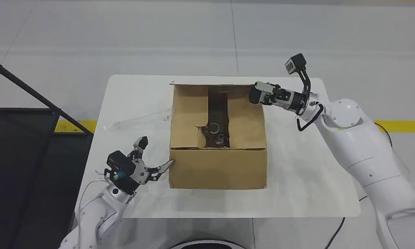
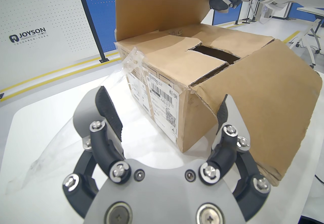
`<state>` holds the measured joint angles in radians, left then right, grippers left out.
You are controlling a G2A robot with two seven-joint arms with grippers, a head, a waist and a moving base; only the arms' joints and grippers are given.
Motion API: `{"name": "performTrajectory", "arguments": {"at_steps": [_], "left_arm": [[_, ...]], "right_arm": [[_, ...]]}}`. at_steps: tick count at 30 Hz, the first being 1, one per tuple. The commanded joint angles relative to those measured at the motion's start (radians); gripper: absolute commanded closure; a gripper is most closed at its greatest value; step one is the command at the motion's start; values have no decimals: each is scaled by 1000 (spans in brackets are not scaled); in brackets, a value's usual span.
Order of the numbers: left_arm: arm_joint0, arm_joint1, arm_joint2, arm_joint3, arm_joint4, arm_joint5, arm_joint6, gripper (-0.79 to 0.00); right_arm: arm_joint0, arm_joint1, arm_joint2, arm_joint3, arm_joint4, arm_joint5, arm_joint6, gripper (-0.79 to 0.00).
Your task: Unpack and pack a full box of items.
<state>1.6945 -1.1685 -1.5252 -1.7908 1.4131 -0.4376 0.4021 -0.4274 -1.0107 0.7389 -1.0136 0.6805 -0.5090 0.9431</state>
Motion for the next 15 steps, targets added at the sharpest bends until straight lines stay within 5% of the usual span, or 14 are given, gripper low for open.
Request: {"name": "performTrajectory", "arguments": {"at_steps": [1, 15], "left_arm": [[0, 0, 0, 0, 0, 0, 0, -785], [0, 0, 0, 0, 0, 0, 0, -785]], "right_arm": [[15, -12, -4, 19, -3, -8, -8, -785], [80, -73, -24, 130, -34, -48, -64, -785]]}}
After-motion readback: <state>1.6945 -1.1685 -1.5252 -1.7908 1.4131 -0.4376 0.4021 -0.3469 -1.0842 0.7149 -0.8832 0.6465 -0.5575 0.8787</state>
